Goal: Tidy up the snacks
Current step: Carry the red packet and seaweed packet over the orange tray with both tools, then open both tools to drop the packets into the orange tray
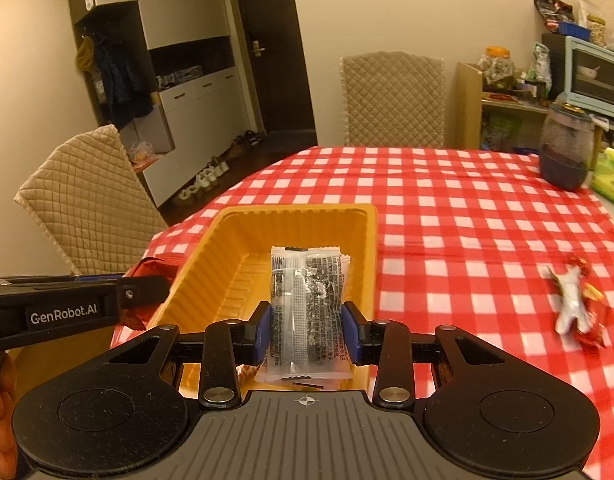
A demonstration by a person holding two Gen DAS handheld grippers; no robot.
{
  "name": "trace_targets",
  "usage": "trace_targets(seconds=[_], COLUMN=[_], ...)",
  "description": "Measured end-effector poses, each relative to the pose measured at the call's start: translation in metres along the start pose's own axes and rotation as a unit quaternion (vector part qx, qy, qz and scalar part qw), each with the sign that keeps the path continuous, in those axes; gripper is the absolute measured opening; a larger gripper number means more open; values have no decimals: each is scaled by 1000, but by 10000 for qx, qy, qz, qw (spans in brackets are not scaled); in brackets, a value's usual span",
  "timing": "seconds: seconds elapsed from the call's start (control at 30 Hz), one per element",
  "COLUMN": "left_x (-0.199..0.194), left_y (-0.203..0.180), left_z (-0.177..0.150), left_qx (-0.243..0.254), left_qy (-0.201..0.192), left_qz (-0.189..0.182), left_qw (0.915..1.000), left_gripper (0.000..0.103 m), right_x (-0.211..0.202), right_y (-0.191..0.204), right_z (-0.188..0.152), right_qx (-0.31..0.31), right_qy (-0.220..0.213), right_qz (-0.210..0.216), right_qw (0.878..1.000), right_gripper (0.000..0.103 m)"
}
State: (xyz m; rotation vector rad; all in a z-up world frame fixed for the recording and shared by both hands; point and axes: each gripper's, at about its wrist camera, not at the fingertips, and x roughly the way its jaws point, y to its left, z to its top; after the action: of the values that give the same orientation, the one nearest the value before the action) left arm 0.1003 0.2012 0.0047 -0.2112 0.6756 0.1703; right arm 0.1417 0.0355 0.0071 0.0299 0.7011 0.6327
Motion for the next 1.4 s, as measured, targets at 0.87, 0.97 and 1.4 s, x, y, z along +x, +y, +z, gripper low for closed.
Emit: trace_targets(seconds=[0.87, 0.97, 1.4], left_x=[71, 64, 47], left_y=[21, 24, 39], left_z=[8, 5, 1], left_qx=[123, 168, 149], left_qy=[63, -15, -119], left_qz=[170, 328, 684], left_qw=[9998, 9993, 9975], left_gripper=[63, 70, 86], right_x=[74, 72, 59], right_y=[-22, -19, -20], right_z=[6, 6, 10], right_qx=[336, 305, 374], right_qy=[237, 224, -189], right_qz=[129, 147, 288], right_qw=[9991, 9992, 9987], right_gripper=[38, 38, 61])
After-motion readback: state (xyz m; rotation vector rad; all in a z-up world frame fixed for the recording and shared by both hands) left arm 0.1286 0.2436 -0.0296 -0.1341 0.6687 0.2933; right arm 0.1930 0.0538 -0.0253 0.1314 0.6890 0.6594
